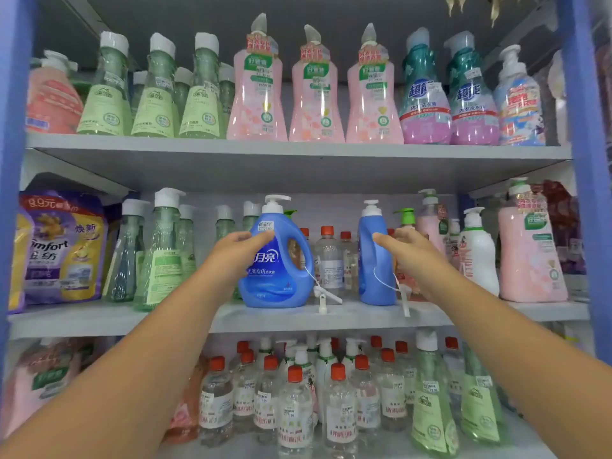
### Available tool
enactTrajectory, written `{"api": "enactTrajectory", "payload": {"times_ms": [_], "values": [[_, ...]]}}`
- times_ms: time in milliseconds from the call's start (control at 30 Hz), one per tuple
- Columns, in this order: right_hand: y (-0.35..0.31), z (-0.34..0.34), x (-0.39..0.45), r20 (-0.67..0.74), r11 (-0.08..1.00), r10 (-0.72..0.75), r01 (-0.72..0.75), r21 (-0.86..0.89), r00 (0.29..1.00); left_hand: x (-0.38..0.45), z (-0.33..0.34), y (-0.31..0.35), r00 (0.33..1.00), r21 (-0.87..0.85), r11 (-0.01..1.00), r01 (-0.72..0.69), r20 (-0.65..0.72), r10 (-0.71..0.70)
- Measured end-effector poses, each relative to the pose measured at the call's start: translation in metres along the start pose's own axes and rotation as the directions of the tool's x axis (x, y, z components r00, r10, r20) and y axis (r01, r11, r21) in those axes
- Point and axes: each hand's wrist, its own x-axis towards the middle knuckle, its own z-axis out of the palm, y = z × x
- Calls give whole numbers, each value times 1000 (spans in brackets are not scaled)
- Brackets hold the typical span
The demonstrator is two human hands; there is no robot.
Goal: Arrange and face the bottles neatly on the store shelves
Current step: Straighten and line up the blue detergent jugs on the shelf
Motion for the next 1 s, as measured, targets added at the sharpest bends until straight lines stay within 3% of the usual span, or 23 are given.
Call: {"api": "enactTrajectory", "payload": {"times_ms": [200, 367, 567, 800, 1000], "values": [[13, 28, 22, -103, 995, 15, -25, -97, 995, 35, 1, -13, 990, -61, 998, -19, -141, 10], [30, 30, 35, -150, 974, 12, -45, -220, 989, 48, 1, -34, 998, -46, 997, 57, -9, -57], [50, -11, 42, 40, 999, -29, 28, 18, 999, 44, -2, -50, 998, -30, 998, 56, 28, -55], [45, -38, 18, 320, 974, 9, -82, 213, 947, 40, 2, -54, 992, -135, 990, 42, 121, -26], [57, -24, 4, 275, 969, -26, -43, 243, 961, 29, 10, -56, 992, -142, 990, 1, 121, 16]]}}
